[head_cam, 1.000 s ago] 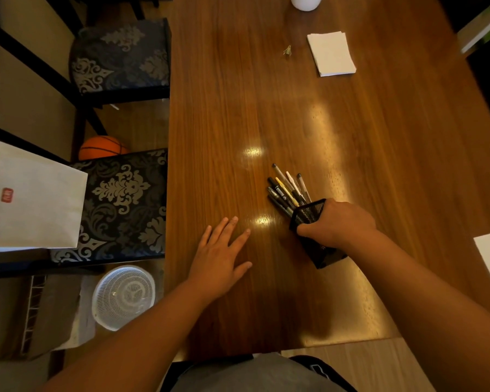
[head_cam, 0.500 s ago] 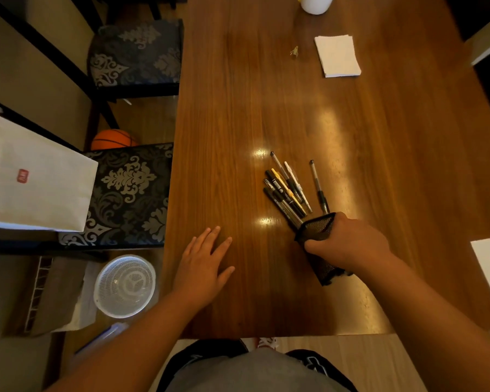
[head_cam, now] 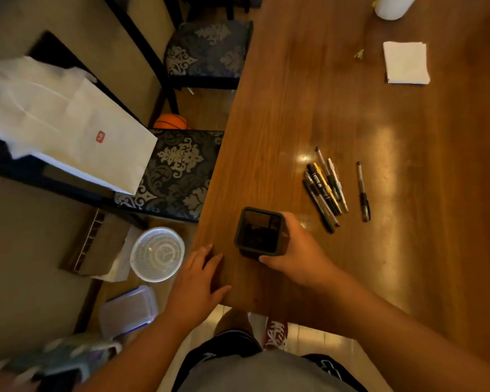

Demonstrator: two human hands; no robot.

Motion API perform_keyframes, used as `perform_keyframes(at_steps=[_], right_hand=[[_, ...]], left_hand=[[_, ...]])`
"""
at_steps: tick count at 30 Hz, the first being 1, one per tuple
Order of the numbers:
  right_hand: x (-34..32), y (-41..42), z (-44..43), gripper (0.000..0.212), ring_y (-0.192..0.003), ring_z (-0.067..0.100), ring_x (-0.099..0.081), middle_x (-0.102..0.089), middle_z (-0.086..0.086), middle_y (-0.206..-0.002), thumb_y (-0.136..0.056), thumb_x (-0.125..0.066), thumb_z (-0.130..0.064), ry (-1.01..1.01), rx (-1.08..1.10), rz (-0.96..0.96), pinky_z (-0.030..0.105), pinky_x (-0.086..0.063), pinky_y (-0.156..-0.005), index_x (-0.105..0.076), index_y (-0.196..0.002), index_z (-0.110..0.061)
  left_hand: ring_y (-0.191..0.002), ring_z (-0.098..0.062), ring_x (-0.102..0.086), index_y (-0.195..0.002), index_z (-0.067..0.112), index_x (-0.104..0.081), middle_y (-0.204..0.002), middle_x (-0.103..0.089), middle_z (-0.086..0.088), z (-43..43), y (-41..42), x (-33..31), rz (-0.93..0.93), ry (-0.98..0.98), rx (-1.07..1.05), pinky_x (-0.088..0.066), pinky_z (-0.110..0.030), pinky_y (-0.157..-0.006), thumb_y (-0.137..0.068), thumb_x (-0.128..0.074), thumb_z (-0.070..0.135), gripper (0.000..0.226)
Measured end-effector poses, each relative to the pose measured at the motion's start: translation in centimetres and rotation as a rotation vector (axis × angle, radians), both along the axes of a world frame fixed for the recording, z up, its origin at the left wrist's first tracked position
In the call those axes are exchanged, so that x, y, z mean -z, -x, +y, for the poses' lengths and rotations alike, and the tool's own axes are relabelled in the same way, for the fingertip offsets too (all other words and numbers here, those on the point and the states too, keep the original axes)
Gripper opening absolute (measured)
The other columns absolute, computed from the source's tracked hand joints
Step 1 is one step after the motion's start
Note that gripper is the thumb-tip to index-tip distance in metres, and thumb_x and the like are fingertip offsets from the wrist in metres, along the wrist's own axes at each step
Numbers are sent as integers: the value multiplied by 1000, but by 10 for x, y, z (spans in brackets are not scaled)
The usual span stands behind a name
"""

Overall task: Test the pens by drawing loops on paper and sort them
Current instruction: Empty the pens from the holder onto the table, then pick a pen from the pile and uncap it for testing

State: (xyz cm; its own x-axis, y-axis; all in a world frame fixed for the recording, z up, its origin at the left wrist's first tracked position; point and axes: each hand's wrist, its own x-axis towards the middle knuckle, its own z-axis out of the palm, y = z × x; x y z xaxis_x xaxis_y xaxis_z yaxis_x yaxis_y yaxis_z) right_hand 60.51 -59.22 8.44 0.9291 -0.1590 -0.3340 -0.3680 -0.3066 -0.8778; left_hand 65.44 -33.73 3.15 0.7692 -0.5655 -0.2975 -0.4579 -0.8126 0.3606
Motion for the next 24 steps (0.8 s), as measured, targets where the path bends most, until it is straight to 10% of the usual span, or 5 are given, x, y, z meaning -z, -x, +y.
perform_keyframes(at_steps=[11,17,24], right_hand=[[18,-6,13,75,-114,-13,-48,-52,-24,-122,-67,-85,-32,34,-119,-49,16,-47,-84,-38,-119,-57],[15,18,-11,85,-125,-2,-38,-39,-18,-143,-72,-74,-55,163,-139,-14,22,-40,-98,-29,-143,-42],[19,75,-103,15,-84,-2,-58,-60,-20,-92,-89,-63,-44,324,341,102,15,-44,-63,-57,-103,-43]], left_hand=[[-136,-24,-35,-138,20,-49,-150,-36,-3,5,12,-5,-7,-47,-34,-39,-40,-107,-82,-68,47,65],[-91,-14,-59,-102,23,-66,-100,-63,5,-10,43,-12,9,79,-21,-53,-32,-78,-88,-55,47,29],[-105,-2,-46,-112,32,-58,-113,-53,14,-91,64,-21,169,89,442,-42,-19,-85,-93,-40,53,34]])
